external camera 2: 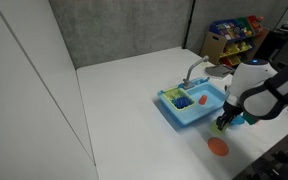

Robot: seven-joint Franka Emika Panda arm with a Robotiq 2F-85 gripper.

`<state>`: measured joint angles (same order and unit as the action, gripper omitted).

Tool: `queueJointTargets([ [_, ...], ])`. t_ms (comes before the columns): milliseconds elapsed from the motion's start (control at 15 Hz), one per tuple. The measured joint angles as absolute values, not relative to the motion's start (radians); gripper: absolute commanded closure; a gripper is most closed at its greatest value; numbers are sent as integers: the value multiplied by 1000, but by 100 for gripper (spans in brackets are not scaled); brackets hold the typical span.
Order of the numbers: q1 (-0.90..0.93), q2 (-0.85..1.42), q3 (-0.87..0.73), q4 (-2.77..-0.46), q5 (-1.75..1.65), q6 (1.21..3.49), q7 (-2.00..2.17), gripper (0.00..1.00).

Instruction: Put the light green object on the sink

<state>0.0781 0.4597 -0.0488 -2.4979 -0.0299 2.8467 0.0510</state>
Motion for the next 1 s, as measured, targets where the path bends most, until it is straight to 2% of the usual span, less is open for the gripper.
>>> queueJointTargets([
  [600, 75, 319, -46, -2478, -28, 2765, 53, 68],
  [1000, 55, 306, 14, -2418, 49, 2736, 51, 68],
])
